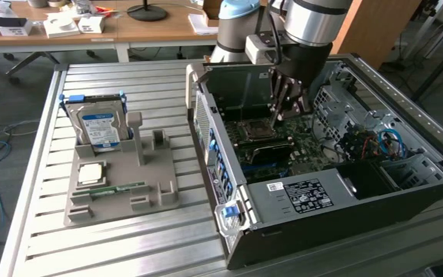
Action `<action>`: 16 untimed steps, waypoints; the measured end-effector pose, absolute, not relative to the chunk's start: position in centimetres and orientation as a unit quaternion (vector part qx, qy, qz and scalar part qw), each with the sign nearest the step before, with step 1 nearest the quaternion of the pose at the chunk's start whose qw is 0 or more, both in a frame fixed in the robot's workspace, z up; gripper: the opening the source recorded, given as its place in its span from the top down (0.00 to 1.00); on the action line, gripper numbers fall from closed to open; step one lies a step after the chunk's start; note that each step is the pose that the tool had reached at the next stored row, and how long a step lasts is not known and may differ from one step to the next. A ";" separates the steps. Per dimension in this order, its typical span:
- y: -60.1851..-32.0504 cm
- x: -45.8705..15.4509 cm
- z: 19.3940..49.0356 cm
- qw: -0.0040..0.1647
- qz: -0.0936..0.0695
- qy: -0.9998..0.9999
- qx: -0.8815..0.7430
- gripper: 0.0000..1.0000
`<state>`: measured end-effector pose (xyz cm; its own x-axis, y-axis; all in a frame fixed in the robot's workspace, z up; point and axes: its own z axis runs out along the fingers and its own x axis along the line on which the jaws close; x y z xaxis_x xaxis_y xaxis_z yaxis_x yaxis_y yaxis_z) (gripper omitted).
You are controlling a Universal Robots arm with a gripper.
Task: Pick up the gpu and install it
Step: 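Press down on the gpu until it lock into place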
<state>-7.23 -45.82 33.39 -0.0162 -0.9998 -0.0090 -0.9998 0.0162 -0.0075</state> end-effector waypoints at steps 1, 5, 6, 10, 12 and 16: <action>-45.8 -7.2 33.2 0.006 0.000 0.713 -0.701 0.89; -45.8 -7.2 32.6 0.006 0.000 0.713 -0.701 0.89; -45.8 -7.2 32.4 0.006 0.000 0.713 -0.701 0.89; -45.8 -7.2 31.7 0.006 0.000 0.713 -0.701 0.89; -45.8 -7.2 31.3 0.006 0.000 0.713 -0.701 0.89; -45.8 -7.2 30.7 0.006 0.000 0.713 -0.701 0.89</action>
<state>-7.23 -45.82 30.67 -0.0161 -0.9998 -0.0089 -0.9998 0.0162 -0.0075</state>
